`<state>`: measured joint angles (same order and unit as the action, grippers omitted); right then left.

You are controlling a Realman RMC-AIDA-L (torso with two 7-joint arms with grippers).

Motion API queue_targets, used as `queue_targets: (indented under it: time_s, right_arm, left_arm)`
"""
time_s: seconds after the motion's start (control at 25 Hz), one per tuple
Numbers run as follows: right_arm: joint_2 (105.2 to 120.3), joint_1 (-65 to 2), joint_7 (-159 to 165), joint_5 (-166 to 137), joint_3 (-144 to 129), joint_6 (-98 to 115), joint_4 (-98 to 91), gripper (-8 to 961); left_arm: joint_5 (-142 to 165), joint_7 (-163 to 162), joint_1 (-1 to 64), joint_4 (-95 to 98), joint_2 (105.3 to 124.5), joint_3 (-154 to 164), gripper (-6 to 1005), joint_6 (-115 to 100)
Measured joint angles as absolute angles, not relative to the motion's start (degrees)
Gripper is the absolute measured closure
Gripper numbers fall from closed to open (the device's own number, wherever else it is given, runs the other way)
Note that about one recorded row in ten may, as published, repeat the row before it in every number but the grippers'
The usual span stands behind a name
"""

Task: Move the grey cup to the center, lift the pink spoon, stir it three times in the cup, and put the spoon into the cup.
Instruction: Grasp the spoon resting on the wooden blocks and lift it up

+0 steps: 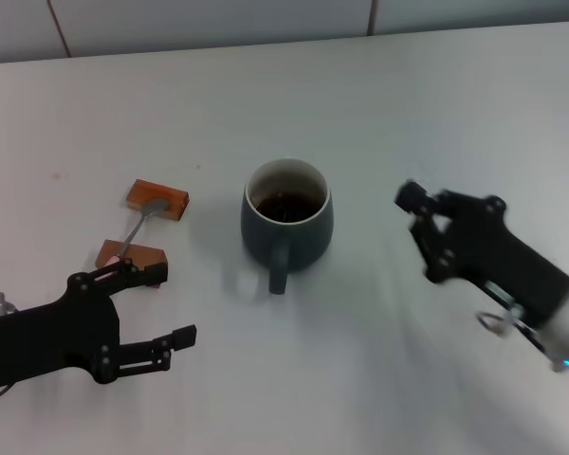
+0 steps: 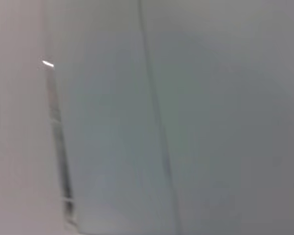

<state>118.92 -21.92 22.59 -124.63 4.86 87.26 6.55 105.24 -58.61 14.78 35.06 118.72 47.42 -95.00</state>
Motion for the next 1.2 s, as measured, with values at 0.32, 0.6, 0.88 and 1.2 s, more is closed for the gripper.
queue_targets:
  time_s: [0.32, 0.6, 0.88, 1.2]
  right_arm:
    - [118.95, -21.59, 49.94, -135.96, 3.72, 104.47, -19.22, 849]
    - [119.19, -22.62, 54.77, -135.87, 0.41, 104.13, -23.21, 796]
    - [119.25, -23.18, 53.92, -135.71, 0.11, 102.73, -23.24, 549]
    - [119.3, -23.29, 52.86, -135.76, 0.08, 102.59, -23.57, 139]
  left_arm:
    - [105.19, -58.61, 15.23, 35.07, 118.64, 47.25, 139, -94.22]
    - [103.79, -58.68, 15.39, 34.73, 118.71, 47.21, 140, -94.23]
    - [82.07, -60.68, 13.25, 20.26, 118.46, 40.98, 140, -104.21]
    - [77.63, -75.15, 11.17, 6.47, 118.43, 32.2, 140, -103.17]
